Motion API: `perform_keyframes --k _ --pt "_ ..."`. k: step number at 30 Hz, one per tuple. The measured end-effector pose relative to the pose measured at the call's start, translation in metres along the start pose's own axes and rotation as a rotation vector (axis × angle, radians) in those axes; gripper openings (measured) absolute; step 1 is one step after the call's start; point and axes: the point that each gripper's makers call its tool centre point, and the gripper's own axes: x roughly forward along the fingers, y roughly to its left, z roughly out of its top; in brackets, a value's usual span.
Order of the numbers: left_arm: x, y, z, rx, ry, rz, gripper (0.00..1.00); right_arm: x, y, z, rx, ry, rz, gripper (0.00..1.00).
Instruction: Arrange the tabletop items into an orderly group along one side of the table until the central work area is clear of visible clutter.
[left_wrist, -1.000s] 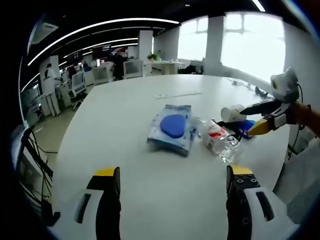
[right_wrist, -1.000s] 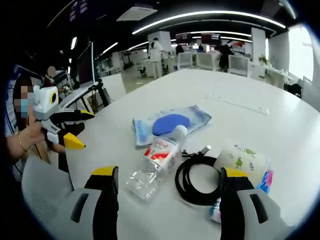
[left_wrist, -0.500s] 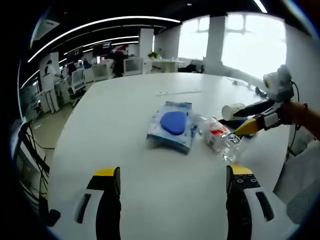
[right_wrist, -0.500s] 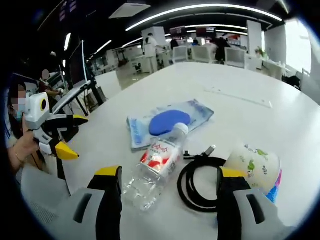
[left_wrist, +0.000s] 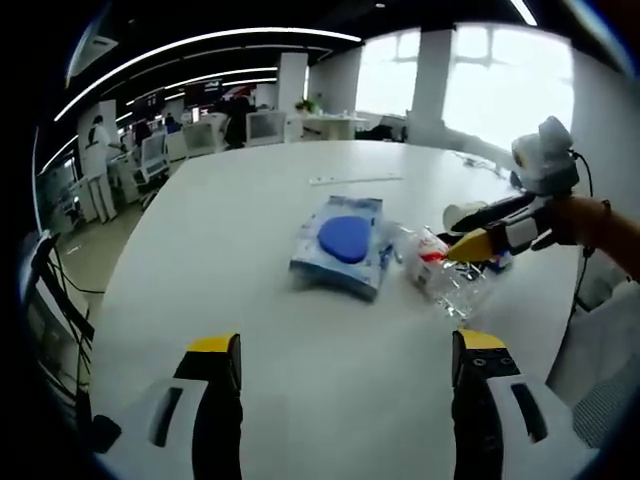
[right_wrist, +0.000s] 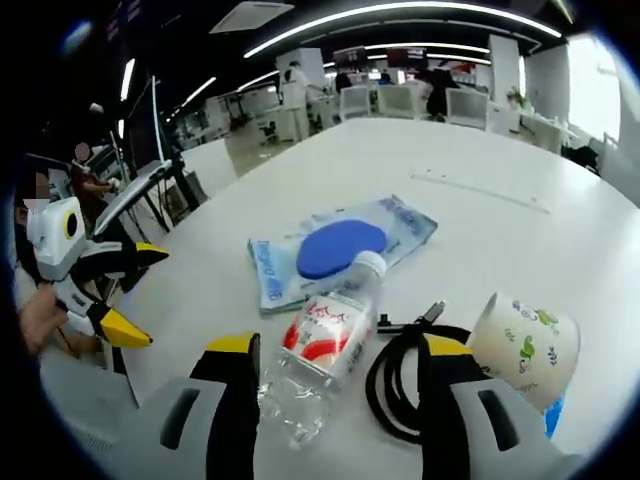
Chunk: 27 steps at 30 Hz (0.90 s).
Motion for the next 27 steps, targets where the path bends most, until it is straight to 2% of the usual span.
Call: perform_keyframes --k 4,7,11,15,27 --pt "0.001 -0.001 0.002 -0.005 -0.013 -0.003 0.85 0.008 0.003 -0.001 0.013 0.017 -0.003 0.58" --pt "0.001 -0.003 0.004 -0.013 -0.021 -0.01 0.85 0.012 0.004 -0.002 0.016 0.033 -0.01 0.54" --pt "0.003 -0.005 0.002 -0.004 -0.011 -0.012 0.85 0.016 0.004 -0.001 0.067 0.038 -0.03 0.5" --pt "0.005 -0.007 0.001 -0.013 -0.006 -0.019 0.85 0.022 0.008 -0.003 0.077 0.083 -0.01 0.49" --pt "0.008 -0.013 -0.001 -0.009 0.001 -0.029 0.84 0.035 0.008 -0.013 0.13 0.195 -0.044 0.43"
